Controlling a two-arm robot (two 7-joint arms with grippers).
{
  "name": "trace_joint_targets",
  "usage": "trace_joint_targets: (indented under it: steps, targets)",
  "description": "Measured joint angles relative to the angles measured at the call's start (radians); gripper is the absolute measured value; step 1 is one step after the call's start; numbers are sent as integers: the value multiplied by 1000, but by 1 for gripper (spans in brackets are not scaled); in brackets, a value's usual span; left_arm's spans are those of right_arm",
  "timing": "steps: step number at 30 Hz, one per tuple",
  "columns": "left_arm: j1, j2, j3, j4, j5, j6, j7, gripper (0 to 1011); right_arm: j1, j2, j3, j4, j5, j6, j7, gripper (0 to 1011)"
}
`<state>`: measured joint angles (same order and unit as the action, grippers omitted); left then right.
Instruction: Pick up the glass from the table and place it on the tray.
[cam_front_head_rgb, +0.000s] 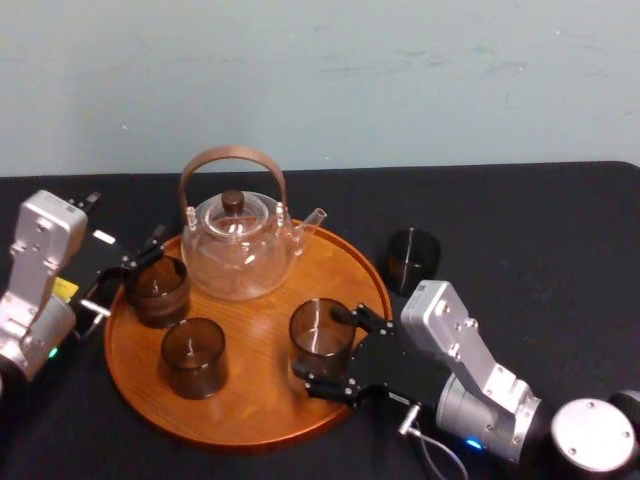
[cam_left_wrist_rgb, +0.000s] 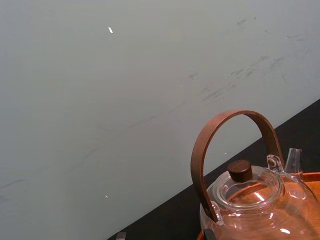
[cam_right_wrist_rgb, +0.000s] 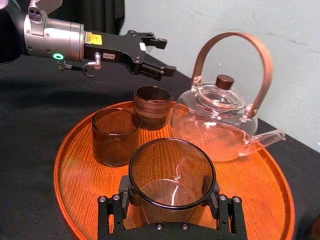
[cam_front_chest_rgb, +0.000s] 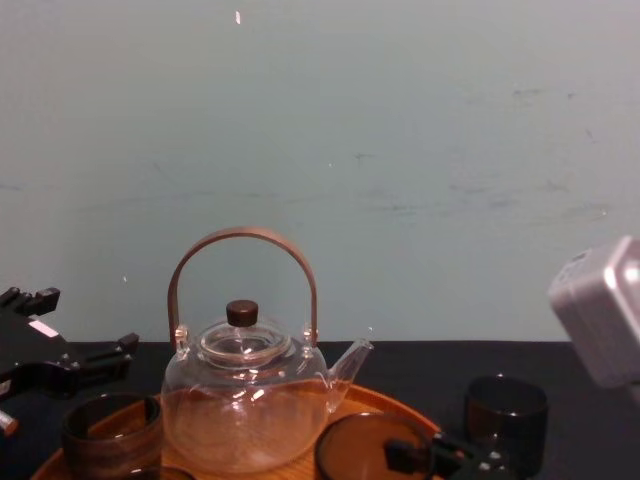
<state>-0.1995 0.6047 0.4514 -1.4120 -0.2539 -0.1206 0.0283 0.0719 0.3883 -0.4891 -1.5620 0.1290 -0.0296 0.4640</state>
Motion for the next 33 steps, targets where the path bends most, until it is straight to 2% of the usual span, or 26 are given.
trace_joint_targets:
  steps: [15,33]
  targets:
    - [0,0,0,0,0,0,0,1001,55,-37,-33,80,-3,10,7,916]
    - [0,0,0,0,0,0,0,1001,95,-69,-67,139,-7,10,18,916]
